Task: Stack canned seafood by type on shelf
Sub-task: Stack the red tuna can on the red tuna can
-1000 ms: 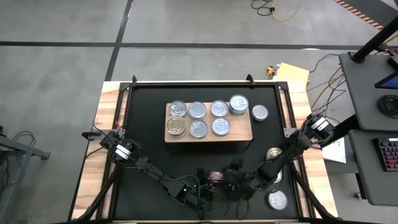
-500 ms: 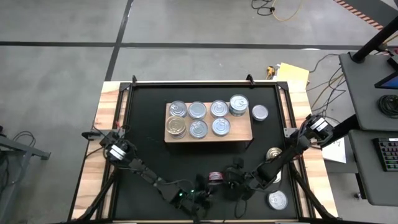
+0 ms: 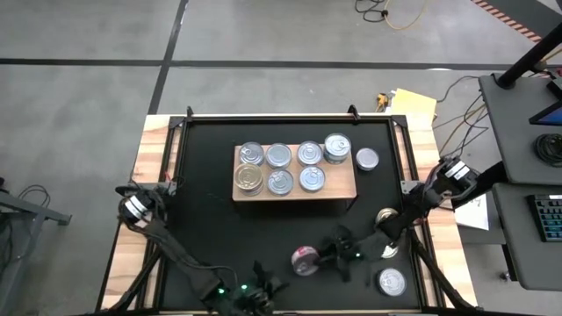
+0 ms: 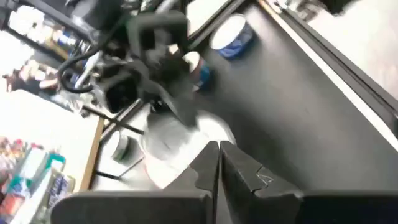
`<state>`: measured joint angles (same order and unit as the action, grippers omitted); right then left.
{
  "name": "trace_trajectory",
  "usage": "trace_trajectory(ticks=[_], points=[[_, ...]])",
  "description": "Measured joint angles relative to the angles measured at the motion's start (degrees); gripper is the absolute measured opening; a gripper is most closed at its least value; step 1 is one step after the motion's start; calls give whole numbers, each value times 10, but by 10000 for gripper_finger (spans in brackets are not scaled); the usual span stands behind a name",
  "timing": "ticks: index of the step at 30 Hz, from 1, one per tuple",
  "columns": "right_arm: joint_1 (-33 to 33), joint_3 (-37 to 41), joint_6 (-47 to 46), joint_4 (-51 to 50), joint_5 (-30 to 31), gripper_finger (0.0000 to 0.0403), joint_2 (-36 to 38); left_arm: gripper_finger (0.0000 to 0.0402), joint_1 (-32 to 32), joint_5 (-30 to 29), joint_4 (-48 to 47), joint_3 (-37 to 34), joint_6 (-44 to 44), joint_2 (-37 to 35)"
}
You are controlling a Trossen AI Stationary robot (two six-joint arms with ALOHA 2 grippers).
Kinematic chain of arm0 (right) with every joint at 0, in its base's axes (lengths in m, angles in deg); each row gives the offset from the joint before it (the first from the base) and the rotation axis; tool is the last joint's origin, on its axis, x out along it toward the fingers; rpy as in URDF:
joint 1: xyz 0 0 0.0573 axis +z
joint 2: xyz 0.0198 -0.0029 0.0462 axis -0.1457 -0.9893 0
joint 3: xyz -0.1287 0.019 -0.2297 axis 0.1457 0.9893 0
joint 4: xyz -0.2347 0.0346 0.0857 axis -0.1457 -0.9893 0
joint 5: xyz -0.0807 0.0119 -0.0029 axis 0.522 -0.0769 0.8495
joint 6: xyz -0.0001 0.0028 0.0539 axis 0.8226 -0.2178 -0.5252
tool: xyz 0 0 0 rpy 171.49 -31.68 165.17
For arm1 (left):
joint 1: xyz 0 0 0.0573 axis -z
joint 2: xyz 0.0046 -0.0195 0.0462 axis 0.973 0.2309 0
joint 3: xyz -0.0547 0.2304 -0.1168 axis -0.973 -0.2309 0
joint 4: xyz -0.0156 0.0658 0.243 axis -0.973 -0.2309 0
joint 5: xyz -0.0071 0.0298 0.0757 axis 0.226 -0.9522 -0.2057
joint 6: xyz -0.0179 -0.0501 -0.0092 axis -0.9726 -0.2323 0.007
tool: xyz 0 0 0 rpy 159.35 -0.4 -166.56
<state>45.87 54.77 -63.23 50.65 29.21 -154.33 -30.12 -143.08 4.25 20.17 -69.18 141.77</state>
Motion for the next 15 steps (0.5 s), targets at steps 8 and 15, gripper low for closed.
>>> trace_trajectory(ticks=[8, 15], points=[[0, 31, -62, 76, -123, 124, 0, 1, 10, -38, -42, -11, 114, -32], [0, 0, -123, 77, -184, 124, 0, 56, 8, -40, -21, -11, 205, -31]])
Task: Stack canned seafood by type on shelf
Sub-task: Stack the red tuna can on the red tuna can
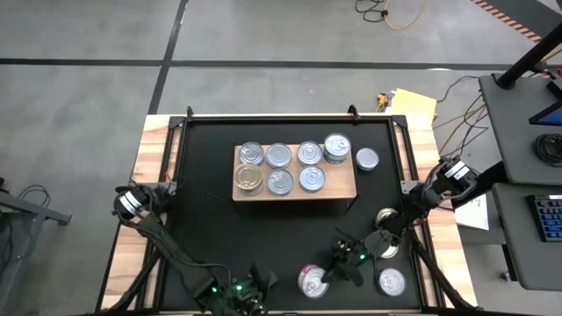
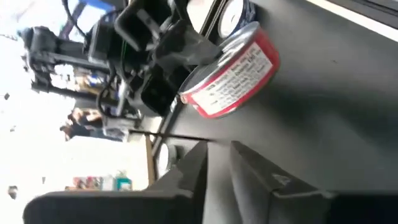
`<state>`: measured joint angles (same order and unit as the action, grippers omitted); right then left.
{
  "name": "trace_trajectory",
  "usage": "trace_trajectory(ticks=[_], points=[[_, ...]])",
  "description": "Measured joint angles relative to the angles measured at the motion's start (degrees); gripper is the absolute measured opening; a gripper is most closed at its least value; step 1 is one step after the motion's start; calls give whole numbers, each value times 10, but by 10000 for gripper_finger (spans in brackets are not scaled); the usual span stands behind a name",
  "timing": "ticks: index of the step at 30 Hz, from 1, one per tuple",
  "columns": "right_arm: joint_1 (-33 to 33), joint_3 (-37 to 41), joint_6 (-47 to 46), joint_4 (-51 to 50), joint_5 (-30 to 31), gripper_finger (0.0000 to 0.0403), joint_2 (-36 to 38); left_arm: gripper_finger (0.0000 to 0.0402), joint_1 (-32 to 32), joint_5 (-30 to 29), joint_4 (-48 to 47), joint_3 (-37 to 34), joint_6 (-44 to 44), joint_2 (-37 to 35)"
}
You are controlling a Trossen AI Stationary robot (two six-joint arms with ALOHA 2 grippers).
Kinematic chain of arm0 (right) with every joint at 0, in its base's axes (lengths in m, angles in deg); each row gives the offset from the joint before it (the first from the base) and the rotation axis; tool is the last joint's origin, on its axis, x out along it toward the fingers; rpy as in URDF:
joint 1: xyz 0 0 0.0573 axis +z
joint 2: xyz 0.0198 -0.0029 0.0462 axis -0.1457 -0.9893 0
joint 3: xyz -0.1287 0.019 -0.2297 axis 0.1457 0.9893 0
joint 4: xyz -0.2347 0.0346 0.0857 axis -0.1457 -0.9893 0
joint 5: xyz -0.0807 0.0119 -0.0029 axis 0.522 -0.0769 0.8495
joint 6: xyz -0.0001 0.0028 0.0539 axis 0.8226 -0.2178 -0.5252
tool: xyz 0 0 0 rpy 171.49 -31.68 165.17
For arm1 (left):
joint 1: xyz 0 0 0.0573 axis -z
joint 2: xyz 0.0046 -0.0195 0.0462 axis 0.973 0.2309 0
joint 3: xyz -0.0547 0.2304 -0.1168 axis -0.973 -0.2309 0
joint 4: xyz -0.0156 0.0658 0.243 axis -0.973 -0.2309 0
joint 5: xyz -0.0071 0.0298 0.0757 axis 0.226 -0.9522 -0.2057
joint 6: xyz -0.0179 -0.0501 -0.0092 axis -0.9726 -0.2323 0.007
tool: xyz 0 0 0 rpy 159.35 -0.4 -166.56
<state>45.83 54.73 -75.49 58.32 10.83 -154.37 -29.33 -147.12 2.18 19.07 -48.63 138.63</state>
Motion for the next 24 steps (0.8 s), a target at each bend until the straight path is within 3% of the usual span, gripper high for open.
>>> trace_trajectory(ticks=[13, 18, 24], points=[[-42, -53, -58, -6, -68, 124, 0, 247, -2, -9, 86, 0, 206, 1], [-59, -64, -70, -37, -92, 124, 0, 266, -4, -16, 115, 0, 268, 1], [-68, -85, -71, -65, -126, 124, 0, 262, -7, 4, 114, 0, 277, 1]])
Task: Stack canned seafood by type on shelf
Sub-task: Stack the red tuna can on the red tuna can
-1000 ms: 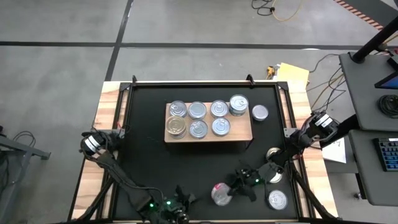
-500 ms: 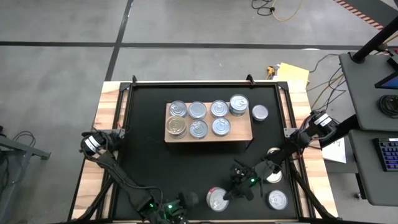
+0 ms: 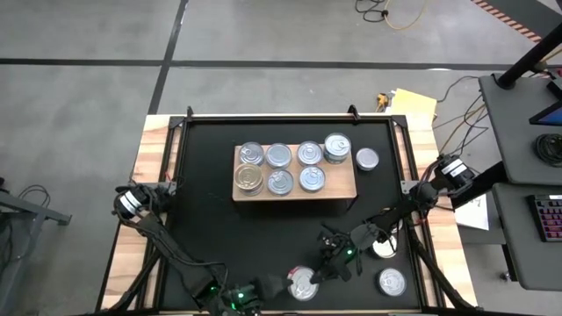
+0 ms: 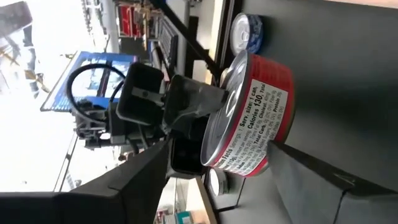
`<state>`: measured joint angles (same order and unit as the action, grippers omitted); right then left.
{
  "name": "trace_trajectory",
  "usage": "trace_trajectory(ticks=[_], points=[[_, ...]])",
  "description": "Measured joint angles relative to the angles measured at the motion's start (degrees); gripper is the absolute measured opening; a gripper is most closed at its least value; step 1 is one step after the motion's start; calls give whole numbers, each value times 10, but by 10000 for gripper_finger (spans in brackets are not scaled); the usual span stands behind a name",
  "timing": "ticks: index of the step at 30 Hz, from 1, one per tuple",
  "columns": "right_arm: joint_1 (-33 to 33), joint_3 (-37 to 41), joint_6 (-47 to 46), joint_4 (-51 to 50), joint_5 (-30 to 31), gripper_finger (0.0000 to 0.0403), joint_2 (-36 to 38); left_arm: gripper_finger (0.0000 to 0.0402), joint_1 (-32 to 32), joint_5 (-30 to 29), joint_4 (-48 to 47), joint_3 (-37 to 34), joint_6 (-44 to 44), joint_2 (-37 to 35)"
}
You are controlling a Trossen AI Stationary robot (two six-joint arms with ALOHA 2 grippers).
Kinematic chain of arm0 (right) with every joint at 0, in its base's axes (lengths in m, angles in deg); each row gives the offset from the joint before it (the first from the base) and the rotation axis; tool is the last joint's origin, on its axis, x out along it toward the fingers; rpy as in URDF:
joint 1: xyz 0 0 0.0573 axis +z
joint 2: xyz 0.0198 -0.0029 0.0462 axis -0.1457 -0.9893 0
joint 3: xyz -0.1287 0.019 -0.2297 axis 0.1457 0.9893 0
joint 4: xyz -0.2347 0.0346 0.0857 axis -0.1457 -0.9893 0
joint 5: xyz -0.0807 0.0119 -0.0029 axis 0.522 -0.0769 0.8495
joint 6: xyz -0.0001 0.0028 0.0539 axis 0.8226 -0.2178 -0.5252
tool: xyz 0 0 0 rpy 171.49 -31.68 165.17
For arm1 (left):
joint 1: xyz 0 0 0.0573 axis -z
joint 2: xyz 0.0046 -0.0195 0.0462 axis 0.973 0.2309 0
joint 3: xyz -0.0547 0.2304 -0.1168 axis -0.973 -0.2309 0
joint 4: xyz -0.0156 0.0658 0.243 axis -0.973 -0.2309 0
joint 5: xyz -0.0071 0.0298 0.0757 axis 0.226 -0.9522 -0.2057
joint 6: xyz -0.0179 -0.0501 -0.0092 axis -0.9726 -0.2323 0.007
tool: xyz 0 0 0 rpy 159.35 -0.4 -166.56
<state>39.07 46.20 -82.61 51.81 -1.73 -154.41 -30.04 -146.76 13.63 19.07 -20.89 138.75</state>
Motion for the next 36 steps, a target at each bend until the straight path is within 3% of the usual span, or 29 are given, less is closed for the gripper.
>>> trace_trajectory(ticks=[7, 19, 26, 29, 36], points=[[-11, -5, 2, -26, -22, 124, 3, 257, 0, 5, -2, -1, 7, 1], [-20, 9, 31, -39, -65, 124, 5, 256, 12, -86, -14, -5, -12, 2], [-20, 5, 42, -30, -104, 124, 5, 256, 14, -75, -13, -10, -9, 2], [-20, -5, 35, -16, -99, 124, 2, 256, 14, -41, -13, -13, -8, 2], [-33, -36, 27, -38, -80, 124, 1, 256, 8, -28, 8, -13, 28, 4]])
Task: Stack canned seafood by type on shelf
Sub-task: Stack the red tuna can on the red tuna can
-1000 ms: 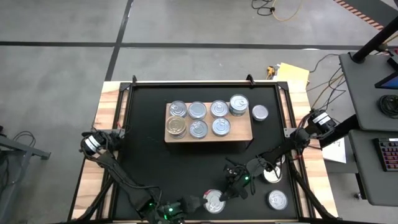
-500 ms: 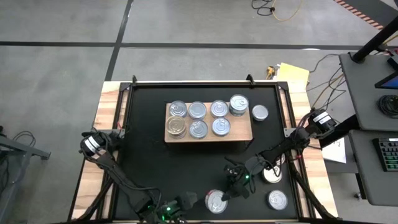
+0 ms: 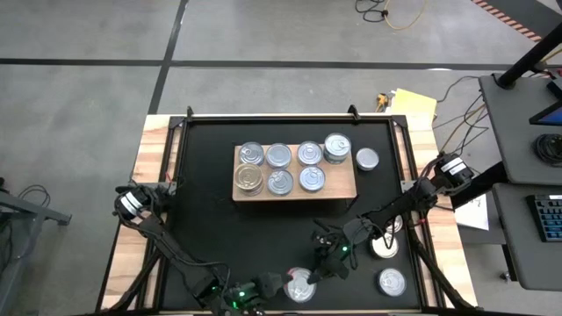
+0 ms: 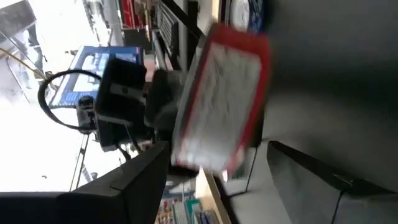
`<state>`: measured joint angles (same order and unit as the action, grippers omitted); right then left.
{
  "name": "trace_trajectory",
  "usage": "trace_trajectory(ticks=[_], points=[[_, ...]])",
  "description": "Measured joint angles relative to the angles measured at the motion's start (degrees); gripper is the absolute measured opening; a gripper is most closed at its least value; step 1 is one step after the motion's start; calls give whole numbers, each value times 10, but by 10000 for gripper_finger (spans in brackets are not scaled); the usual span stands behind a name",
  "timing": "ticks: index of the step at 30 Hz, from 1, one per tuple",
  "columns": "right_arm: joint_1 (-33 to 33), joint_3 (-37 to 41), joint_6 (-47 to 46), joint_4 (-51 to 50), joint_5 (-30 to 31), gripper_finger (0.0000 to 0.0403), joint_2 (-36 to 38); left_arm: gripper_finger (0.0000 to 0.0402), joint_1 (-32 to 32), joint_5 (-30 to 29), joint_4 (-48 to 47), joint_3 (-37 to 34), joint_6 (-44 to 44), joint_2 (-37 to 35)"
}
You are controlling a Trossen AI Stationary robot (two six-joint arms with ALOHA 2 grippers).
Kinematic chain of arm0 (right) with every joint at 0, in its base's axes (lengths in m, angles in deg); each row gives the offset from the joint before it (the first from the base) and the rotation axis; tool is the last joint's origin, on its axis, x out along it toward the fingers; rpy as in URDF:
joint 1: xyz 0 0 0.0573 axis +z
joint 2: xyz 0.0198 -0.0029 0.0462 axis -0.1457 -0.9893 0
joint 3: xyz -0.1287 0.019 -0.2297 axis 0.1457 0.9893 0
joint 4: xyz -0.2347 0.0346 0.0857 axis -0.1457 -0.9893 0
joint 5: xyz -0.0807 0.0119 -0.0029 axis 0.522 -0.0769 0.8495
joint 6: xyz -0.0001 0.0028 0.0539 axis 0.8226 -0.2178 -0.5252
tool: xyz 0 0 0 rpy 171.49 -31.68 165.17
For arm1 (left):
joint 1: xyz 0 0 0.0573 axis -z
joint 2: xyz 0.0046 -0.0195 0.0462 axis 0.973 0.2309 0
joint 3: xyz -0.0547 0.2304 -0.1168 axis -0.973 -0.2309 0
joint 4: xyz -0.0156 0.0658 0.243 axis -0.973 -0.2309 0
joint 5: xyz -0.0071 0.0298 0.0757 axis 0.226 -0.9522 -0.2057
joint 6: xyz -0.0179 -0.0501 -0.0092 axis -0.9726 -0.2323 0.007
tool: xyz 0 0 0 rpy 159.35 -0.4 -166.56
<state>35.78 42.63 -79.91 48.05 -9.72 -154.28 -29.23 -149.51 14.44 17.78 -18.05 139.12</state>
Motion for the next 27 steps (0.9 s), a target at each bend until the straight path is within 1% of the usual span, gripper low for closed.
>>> trace_trajectory(ticks=[5, 8, 10, 13, 15, 17, 20, 21, 22, 25, 27], points=[[-11, -6, -6, -20, 7, 123, 0, 256, 1, 5, 61, 1, 47, 9], [-16, -6, -7, -23, 8, 123, 0, 256, 1, 4, 57, 1, 58, 14], [-16, -6, -15, -25, 19, 123, 0, 256, -1, 5, 59, 1, 59, 21], [-17, -7, -19, -29, 26, 123, 0, 247, -5, 5, 61, 1, 69, 30], [-18, -10, -19, -33, 30, 123, 0, 230, -6, 5, 62, 1, 76, 36], [-18, -12, -16, -32, 39, 123, 0, 203, -6, -2, 64, 1, 82, 39], [-18, -15, -19, -29, 39, 128, 0, 141, -5, -33, 63, 1, 86, 40], [-18, -15, -27, -28, 39, 143, 0, 118, -5, -46, 60, 1, 88, 40], [-18, -15, -24, -28, 40, 163, 0, 112, -4, -57, 62, 1, 82, 41], [-19, -15, -14, -28, 38, 227, 0, 114, -3, -68, 67, 1, 72, 41], [-19, -15, -9, -28, 38, 261, 0, 114, -3, -71, 66, 1, 59, 41]])
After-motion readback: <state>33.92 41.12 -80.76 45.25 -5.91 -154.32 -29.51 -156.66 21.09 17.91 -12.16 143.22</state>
